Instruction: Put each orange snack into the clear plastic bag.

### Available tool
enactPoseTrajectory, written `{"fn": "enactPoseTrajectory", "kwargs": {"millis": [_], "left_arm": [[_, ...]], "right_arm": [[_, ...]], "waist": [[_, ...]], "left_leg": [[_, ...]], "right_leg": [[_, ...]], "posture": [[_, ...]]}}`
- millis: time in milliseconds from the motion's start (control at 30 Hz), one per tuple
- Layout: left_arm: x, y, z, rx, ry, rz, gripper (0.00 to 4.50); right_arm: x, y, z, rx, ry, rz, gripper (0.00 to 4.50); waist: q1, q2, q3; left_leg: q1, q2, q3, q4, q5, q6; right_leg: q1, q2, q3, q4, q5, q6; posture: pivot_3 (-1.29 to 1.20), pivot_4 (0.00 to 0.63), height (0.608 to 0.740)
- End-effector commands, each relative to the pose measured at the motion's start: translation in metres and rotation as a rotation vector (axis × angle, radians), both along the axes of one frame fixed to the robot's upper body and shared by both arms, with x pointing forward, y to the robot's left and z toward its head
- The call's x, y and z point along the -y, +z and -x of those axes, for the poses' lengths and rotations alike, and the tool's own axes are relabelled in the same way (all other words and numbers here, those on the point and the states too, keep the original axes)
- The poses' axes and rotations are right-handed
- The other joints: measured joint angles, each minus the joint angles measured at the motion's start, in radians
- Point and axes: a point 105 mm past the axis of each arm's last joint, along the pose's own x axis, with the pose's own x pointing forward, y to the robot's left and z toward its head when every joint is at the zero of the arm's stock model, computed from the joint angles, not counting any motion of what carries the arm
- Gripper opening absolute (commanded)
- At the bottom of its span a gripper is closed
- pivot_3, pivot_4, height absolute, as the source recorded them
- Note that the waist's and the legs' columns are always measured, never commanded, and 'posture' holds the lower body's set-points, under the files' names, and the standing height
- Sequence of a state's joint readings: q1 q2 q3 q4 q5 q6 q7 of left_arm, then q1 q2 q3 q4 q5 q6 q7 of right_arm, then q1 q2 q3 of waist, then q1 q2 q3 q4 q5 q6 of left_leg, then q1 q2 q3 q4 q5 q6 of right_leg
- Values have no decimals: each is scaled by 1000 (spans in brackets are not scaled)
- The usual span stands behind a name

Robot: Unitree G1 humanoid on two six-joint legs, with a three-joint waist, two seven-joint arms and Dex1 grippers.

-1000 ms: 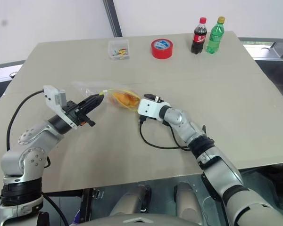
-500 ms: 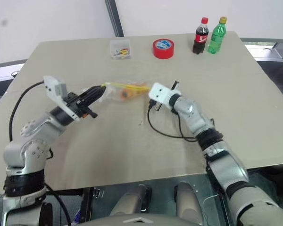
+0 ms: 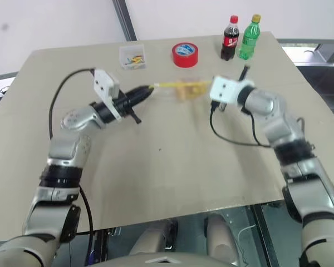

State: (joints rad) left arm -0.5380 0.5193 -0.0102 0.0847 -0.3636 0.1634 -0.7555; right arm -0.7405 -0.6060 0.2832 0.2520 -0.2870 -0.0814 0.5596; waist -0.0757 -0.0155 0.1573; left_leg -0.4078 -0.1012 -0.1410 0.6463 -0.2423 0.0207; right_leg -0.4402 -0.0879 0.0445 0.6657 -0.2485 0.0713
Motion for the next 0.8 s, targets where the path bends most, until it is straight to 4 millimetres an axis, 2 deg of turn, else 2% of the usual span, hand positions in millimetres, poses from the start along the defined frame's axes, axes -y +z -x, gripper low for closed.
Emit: {"fn": "enactPoseTrajectory", "kwargs": {"millis": [33, 100, 167, 233, 300, 367, 467, 567, 800], "left_arm": [[-8, -15, 22, 99, 34, -120, 0], [-6, -33, 33, 115, 26, -195, 0], [-7, -38, 40, 119, 38, -201, 0], [-7, -40, 45, 146, 35, -241, 0], [-9, -39, 48, 183, 39, -277, 0], [-9, -39, 51, 214, 36, -306, 0], [-8, -44, 55, 233, 22, -340, 0], [-3, -44, 58, 266, 3, -367, 0], [0, -44, 59, 291, -7, -389, 0]], "right_arm": [[18, -11, 23, -65, -49, -1, 48], [18, -26, 37, -121, -44, -13, 578], [18, -34, 51, -164, -34, -26, 1283], [18, -33, 64, -176, -18, -49, 2159], [8, -26, 81, -186, 65, -53, 2159], [-5, -21, 93, -193, 140, -54, 2159], [-50, -12, 101, -161, 290, -64, 2159], [-92, -18, 101, -137, 409, -24, 2159], [-125, -21, 90, -108, 477, 15, 2159]], "waist": [[3, 1, 0], [12, 1, 0], [26, 1, 0], [41, 1, 1], [49, 2, 1], [55, 2, 1], [49, 1, 1], [42, 1, 1], [59, 1, 1]], "left_leg": [[-6, 0, 0, 3, 0, 0], [-7, -1, 1, 6, 0, 0], [-4, -1, 1, 8, 0, 0], [1, -1, 0, 7, 0, 1], [11, -1, 0, 6, -3, 4], [12, -1, 0, 6, -3, 4], [12, 0, 0, 6, -2, 4], [12, 1, 1, 6, 0, 0], [10, -1, -1, 6, 0, 1]], "right_leg": [[-6, 0, 0, 5, 0, 0], [-8, 0, 1, 11, 0, 0], [-4, 1, 1, 13, 2, -1], [1, 2, 0, 13, 3, -1], [10, 2, 0, 11, 3, -1], [12, 3, -1, 10, 3, -1], [12, 2, -1, 9, 3, -1], [12, 2, -1, 10, 3, -1], [12, 3, -2, 6, 3, -1]], "posture": [[0, 150, 740], [0, 150, 740], [0, 150, 740], [0, 150, 740], [0, 150, 740], [0, 150, 740], [0, 150, 740], [0, 150, 740], [0, 150, 740]]}}
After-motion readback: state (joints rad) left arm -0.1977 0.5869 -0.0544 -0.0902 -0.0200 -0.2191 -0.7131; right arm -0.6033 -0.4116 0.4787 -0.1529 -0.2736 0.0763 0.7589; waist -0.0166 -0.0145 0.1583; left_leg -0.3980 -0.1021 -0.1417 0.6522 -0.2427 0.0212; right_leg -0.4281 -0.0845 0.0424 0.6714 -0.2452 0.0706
